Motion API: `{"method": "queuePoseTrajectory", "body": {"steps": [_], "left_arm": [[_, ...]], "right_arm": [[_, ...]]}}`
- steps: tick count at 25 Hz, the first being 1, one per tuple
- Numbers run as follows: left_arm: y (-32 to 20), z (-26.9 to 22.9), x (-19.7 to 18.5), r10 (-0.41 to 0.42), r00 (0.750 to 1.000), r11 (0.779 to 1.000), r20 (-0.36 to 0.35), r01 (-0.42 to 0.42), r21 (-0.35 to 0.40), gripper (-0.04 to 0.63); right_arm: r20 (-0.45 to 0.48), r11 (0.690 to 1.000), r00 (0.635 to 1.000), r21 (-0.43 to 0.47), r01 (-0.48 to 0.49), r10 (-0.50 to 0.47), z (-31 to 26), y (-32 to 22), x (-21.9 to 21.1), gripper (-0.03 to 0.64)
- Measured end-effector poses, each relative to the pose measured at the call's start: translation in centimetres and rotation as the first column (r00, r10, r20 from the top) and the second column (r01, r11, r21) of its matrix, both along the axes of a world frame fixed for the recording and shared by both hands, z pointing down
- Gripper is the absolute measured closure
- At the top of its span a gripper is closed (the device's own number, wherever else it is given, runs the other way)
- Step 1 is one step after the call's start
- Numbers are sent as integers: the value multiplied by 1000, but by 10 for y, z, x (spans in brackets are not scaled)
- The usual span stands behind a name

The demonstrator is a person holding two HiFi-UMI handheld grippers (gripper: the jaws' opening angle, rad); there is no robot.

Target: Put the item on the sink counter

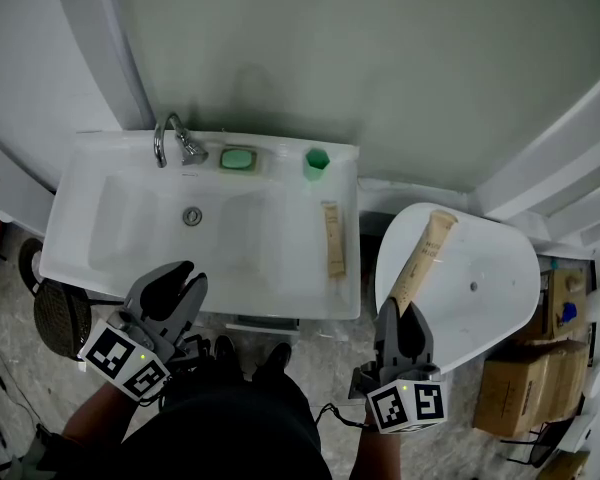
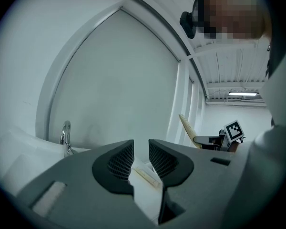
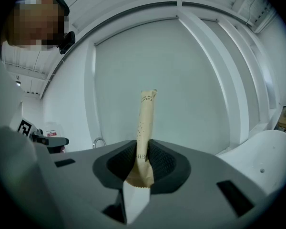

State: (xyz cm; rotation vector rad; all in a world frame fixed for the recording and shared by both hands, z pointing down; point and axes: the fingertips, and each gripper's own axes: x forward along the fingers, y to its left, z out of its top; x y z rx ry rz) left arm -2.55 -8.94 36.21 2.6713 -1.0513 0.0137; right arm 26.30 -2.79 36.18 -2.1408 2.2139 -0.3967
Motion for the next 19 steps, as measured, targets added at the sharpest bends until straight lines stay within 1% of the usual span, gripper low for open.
{"method": "queuePoseTrajectory", "body": {"steps": [3, 19], "left_arm": [[-1, 2, 0, -3, 1000, 1000, 8, 3, -6, 497], [1, 4, -5, -18, 1000, 1000, -2, 18, -12, 497]], "right_arm": [[4, 1000, 1000, -1, 0, 0, 0, 0, 0, 537], [8, 1000, 1000, 9, 23, -23, -2, -1, -7, 537]]}}
